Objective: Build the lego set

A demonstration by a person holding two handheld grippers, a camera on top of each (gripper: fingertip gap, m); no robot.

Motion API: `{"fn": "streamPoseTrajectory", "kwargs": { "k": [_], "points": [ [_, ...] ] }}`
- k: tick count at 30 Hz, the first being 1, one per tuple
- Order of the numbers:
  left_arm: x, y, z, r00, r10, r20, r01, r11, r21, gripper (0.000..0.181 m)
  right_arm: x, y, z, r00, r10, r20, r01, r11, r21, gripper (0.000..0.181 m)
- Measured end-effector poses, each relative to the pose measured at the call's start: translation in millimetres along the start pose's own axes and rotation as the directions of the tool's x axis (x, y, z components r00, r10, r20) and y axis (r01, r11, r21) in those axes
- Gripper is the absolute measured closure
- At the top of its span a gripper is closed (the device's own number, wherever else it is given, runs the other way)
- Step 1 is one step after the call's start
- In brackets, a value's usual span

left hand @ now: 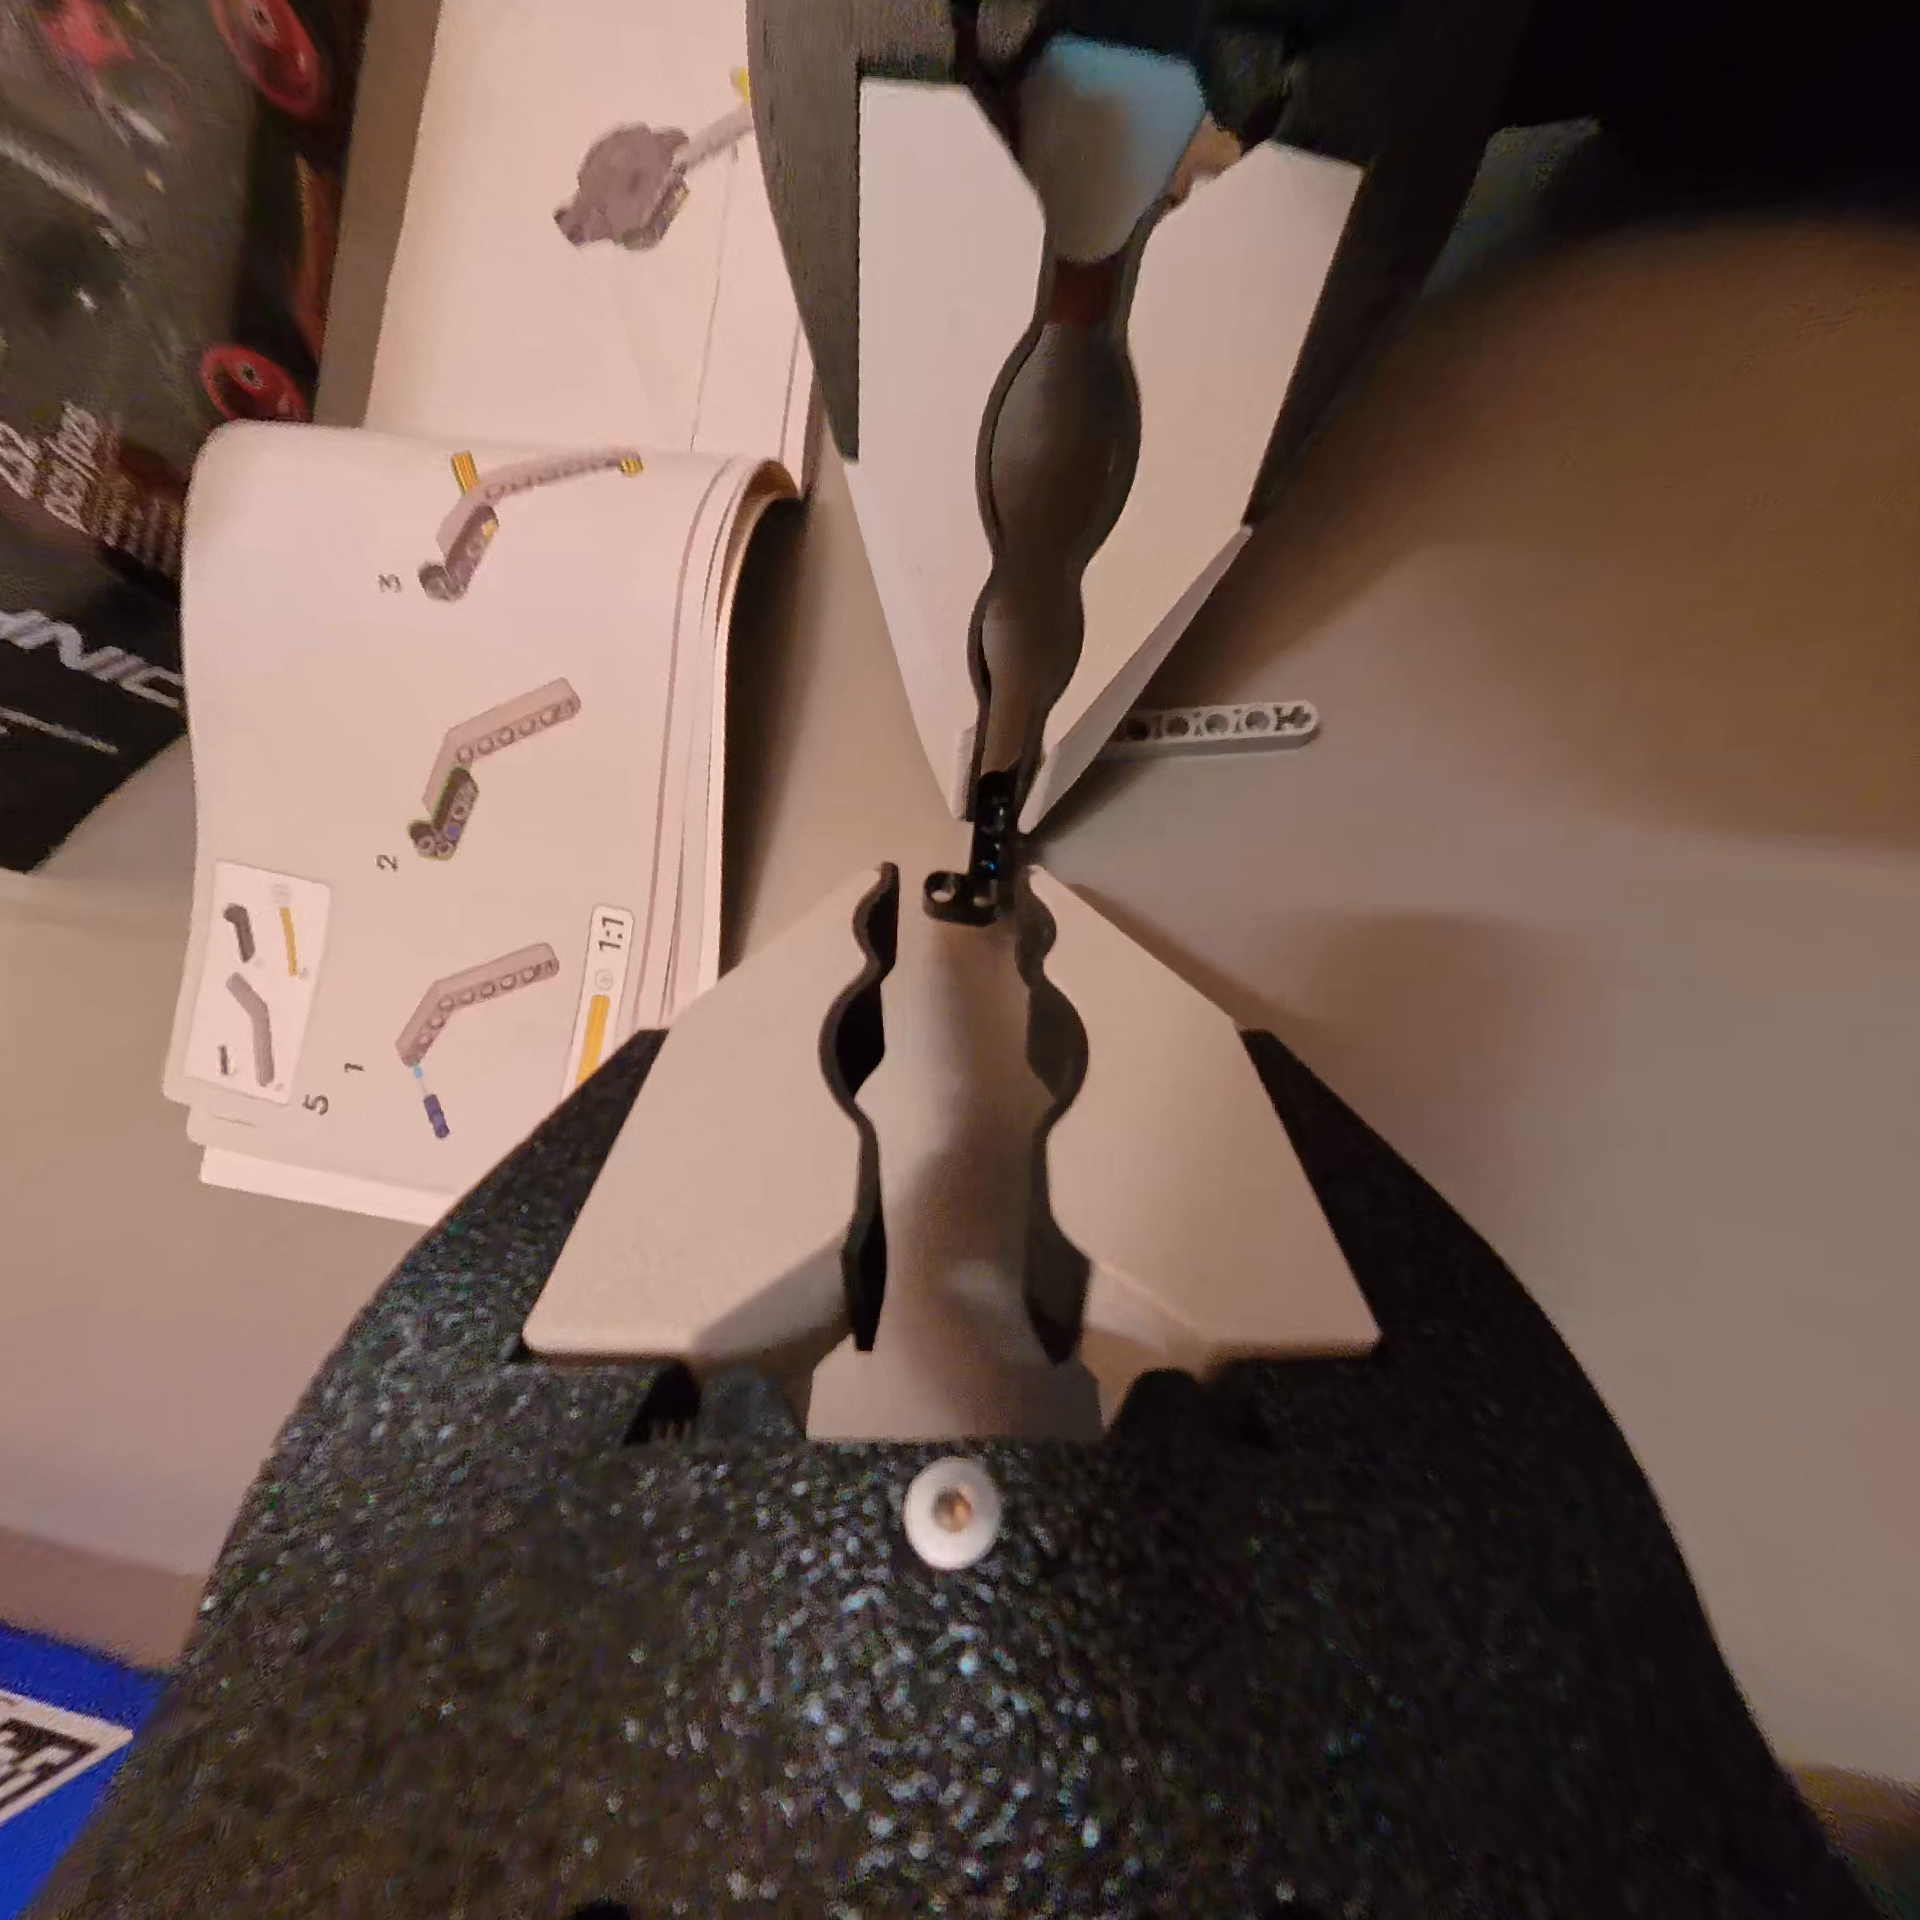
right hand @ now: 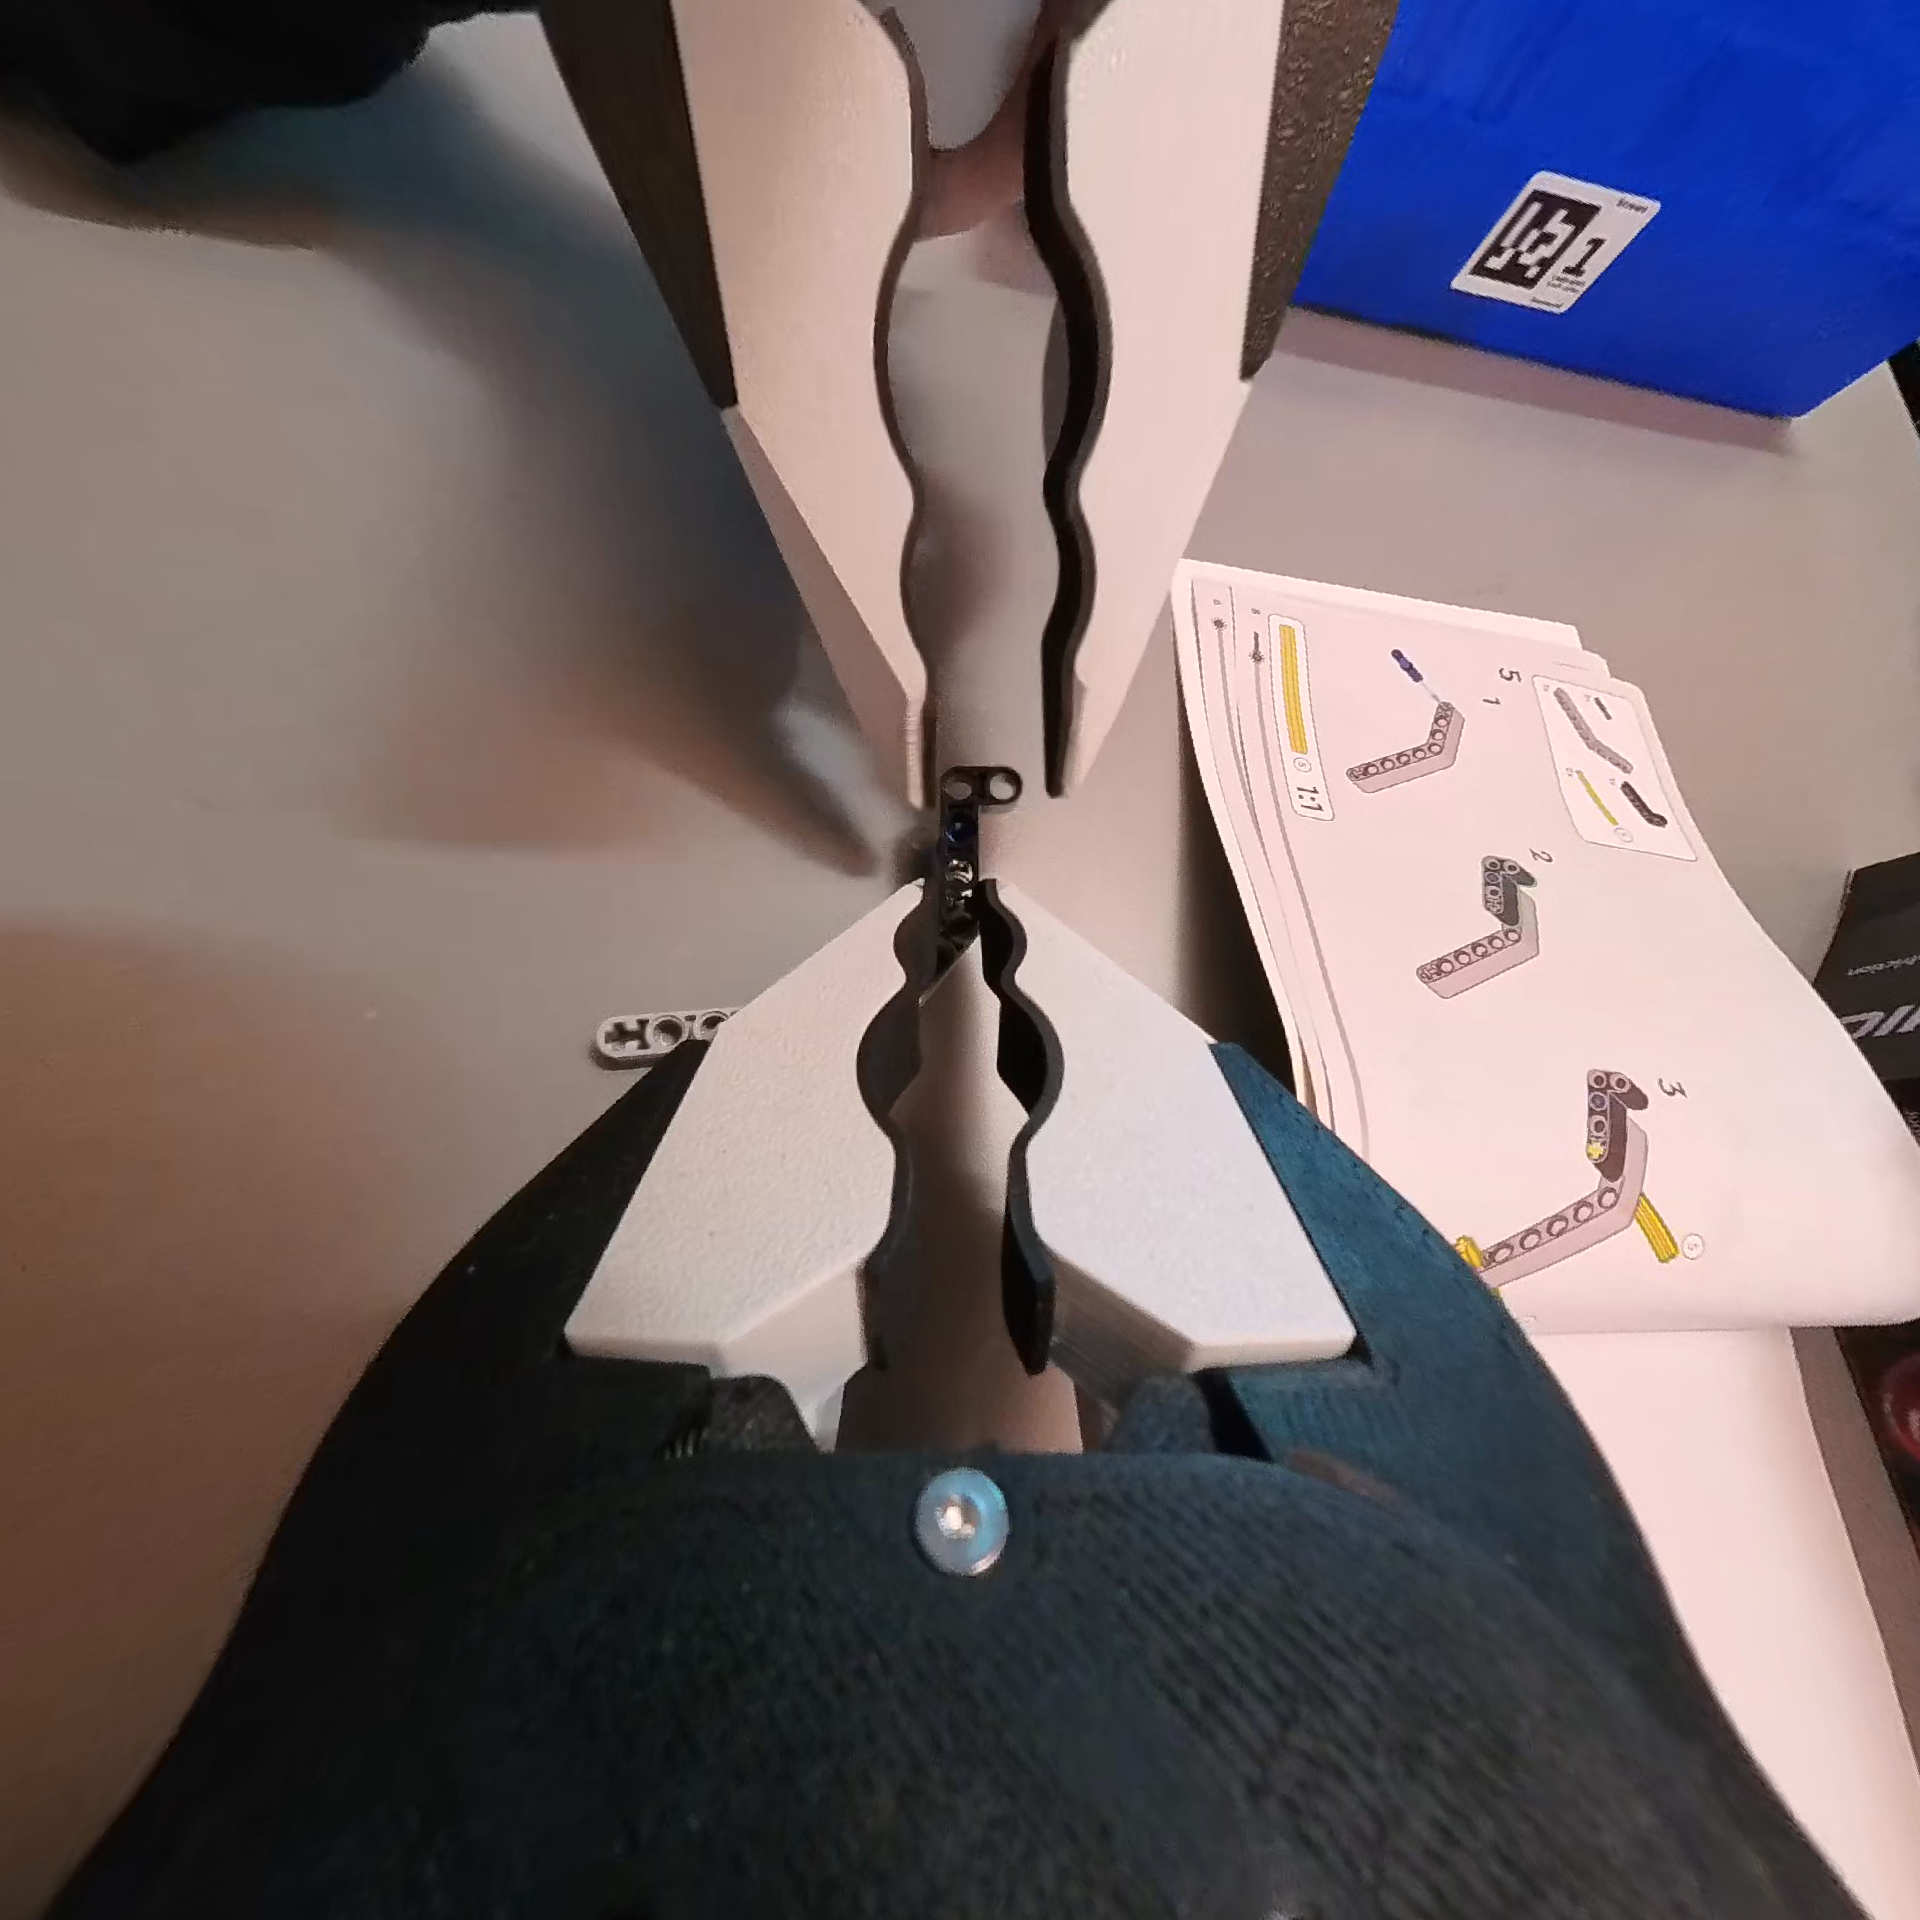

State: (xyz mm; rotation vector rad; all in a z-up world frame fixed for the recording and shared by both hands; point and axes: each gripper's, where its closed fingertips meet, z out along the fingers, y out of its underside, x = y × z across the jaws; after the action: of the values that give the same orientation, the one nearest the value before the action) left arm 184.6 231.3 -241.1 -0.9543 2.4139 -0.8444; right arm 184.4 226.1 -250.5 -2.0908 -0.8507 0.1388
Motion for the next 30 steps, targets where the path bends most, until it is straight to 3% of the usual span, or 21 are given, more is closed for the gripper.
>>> {"fn": "streamPoseTrajectory", "kwargs": {
  "k": [1, 23, 30],
  "points": [
    [1.1, -1.8, 0.8, 1.000, 0.013, -0.001, -0.013, 1.000, 0.004, 0.164, -0.2, -0.3, 0.3, 1.000, 0.001, 0.001, -0.001, 1.000, -0.003, 0.176],
    [4.0, 1.5, 4.6, 0.995, -0.055, -0.084, 0.061, 0.996, 0.060, 0.171, -1.5, -2.0, 4.6, 1.000, 0.001, -0.023, 0.000, 0.999, 0.048, 0.175],
    [-3.2, 9.6, -6.3, 0.999, -0.013, -0.037, 0.014, 1.000, 0.027, 0.165, 0.0, -0.9, 4.6, 0.999, -0.013, -0.041, 0.014, 0.999, 0.029, 0.175]
  ]
}}
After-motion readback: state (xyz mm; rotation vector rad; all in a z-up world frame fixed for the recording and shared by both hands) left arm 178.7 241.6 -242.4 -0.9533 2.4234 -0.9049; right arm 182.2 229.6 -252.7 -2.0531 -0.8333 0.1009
